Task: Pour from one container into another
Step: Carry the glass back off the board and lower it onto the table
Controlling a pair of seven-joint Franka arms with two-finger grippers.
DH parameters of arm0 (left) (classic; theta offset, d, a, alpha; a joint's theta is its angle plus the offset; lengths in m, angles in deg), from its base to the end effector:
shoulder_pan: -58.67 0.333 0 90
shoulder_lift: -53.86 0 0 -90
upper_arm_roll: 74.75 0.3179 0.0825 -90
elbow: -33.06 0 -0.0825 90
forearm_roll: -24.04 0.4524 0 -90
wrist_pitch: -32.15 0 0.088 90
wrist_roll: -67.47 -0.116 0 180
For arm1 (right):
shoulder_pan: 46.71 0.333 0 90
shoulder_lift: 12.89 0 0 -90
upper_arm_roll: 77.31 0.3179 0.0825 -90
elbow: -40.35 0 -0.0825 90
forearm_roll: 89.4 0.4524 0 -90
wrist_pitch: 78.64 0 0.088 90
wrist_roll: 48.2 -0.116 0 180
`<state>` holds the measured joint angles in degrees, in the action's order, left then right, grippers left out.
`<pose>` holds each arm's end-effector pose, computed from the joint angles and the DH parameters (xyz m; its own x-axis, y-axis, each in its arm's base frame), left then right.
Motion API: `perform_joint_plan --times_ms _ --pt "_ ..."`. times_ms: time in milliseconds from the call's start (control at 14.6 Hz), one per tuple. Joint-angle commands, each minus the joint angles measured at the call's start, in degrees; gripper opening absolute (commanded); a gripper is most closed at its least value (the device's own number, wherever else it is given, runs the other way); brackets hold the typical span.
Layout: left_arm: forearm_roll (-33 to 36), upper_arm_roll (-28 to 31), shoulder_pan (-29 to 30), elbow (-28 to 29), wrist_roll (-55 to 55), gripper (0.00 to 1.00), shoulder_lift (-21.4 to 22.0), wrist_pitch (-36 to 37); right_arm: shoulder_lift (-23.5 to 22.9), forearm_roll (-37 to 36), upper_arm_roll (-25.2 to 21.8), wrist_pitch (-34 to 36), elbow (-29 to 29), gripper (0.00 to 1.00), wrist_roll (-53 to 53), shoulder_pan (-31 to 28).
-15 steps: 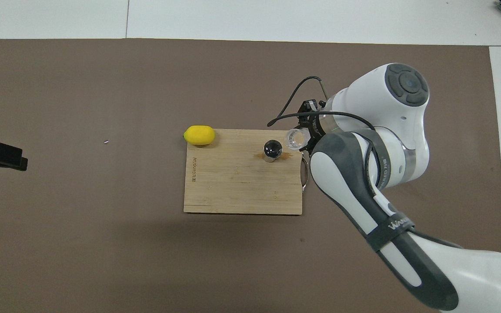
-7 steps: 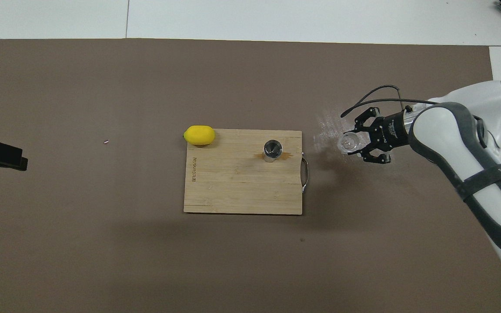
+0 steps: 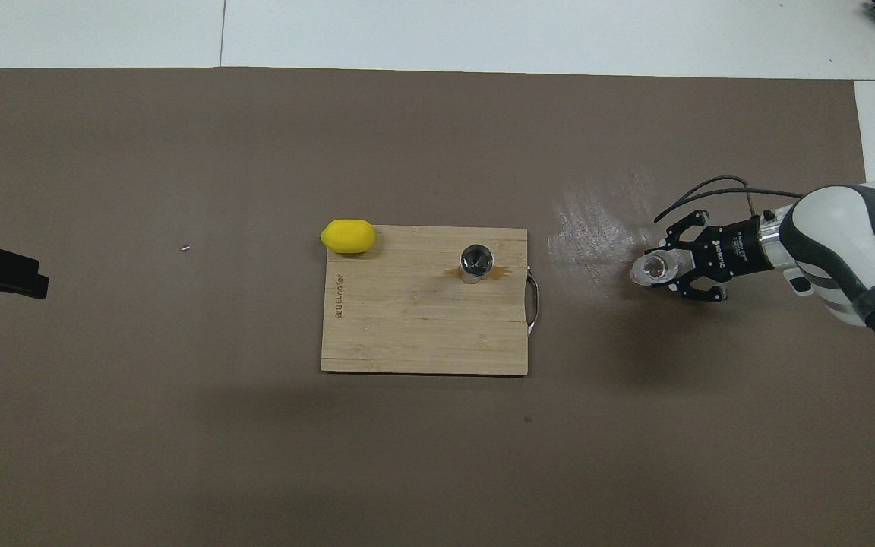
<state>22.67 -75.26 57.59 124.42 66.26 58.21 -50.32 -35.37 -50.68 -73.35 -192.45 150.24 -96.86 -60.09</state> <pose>0.5839 -0.0194 0.6397 0.9956 -0.0518 -0.0786 -0.0500 -0.9984 0.0249 0.6433 -0.0625 0.2265 0.1425 -0.7716 -0.6200 -0.9866 -0.1609 -0.0264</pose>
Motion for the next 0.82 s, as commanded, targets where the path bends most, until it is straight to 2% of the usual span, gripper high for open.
perform_joint_plan --times_ms 0,275,412,481,618,687,755 --pt "-0.1 0.2 -0.1 1.1 -0.2 1.0 1.0 0.4 -0.8 1.9 0.9 0.1 -0.7 0.0 1.6 -1.1" --pt "-0.1 0.2 -0.1 1.1 -0.2 1.0 1.0 0.4 -0.7 2.1 0.8 -0.9 0.3 0.0 1.6 -1.0" --pt "-0.1 0.2 -0.1 1.1 -0.2 1.0 1.0 0.4 -0.5 2.1 0.7 -3.6 1.9 0.0 1.6 -1.3" --pt "-0.1 0.2 -0.1 1.1 -0.2 1.0 1.0 0.4 -0.4 2.1 0.5 -4.7 2.3 0.06 1.6 -1.5" --pt "-0.1 0.2 -0.1 1.1 -0.2 1.0 1.0 0.4 -0.5 2.1 0.5 -5.5 2.3 0.35 1.6 -2.4" --pt "-0.1 0.2 -0.1 1.1 -0.1 1.0 1.0 0.4 -0.5 2.0 0.3 -7.3 2.4 0.59 1.0 -2.7" --pt "-0.1 0.2 -0.1 1.1 -0.2 1.0 1.0 0.4 -0.5 2.0 0.3 -9.8 3.2 0.71 0.9 -3.2"
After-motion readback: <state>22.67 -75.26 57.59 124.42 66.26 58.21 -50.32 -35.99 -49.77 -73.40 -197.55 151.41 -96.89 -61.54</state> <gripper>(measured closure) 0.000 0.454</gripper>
